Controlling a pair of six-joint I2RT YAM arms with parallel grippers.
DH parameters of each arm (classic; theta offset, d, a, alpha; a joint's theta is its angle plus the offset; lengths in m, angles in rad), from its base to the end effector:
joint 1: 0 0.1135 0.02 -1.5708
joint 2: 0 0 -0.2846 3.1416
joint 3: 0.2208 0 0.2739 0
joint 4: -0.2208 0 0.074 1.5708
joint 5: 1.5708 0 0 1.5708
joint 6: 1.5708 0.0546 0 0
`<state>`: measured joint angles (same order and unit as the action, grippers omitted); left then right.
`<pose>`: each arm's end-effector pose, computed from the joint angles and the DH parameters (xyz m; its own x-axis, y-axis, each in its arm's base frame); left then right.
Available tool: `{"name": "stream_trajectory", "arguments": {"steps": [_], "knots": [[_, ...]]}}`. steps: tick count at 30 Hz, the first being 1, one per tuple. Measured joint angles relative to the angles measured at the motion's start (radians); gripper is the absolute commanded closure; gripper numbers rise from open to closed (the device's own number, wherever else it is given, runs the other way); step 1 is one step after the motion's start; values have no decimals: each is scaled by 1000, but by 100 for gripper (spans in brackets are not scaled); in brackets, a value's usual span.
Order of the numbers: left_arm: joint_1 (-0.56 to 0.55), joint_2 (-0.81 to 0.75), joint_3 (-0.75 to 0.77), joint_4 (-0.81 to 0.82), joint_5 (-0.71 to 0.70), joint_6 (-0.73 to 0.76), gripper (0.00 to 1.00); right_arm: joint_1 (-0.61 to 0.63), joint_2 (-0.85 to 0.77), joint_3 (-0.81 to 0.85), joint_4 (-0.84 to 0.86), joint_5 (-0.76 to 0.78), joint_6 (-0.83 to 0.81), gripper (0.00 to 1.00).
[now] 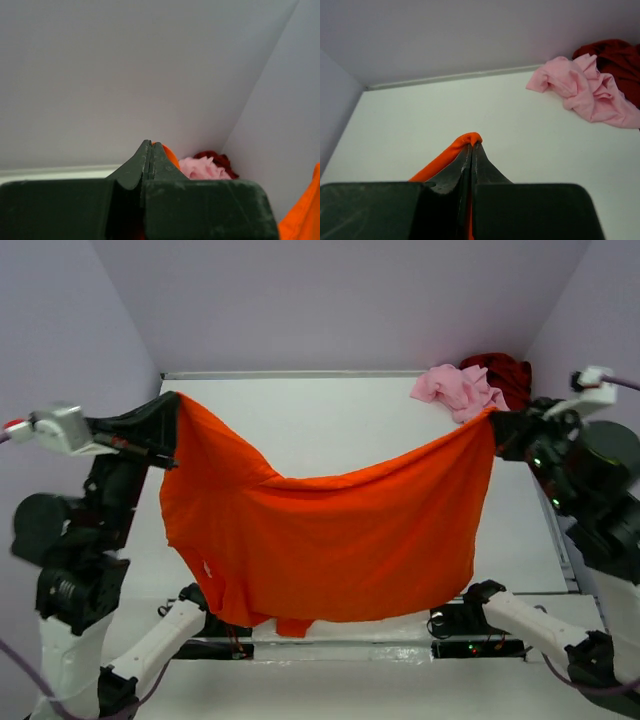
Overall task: Fold and stack the t-shirts
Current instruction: Flatten the tshirt out
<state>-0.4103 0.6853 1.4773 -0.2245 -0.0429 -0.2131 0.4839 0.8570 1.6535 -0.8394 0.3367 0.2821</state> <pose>0.0496 -0.0190 0.5951 0.4045 -0.4064 -0.8193 0.4613 0.8642 -0.2009 0.0996 0.0320 0.5562 -0.0774 0.2562 -0.9635 -0.1306 0.9555 0.2645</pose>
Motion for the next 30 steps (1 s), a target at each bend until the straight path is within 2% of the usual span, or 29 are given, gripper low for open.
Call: {"name": "stream_trajectory", "arguments": {"steps": [2, 5, 8, 11, 13, 19, 24, 30], "knots": [[0, 31, -92, 36, -20, 3, 100, 0, 92, -66, 69, 27, -5, 100], [7, 174, -200, 97, -48, 17, 100, -2, 278, -110, 170, 66, -19, 100], [19, 322, -225, 135, -66, 36, 100, -9, 476, -115, 235, 97, -34, 100], [34, 429, -225, 135, -76, 59, 100, -19, 585, -82, 241, 106, -55, 100], [39, 445, -217, 127, -80, 74, 100, -22, 612, -45, 242, 105, -70, 100], [39, 372, -81, 129, -89, 108, 100, -25, 518, 97, 272, 105, -111, 100], [39, 190, -17, 107, -83, 112, 100, -25, 290, 86, 276, 99, -114, 100], [39, -31, -40, 19, -40, 100, 100, -26, 45, -18, 207, 71, -85, 100]]}}
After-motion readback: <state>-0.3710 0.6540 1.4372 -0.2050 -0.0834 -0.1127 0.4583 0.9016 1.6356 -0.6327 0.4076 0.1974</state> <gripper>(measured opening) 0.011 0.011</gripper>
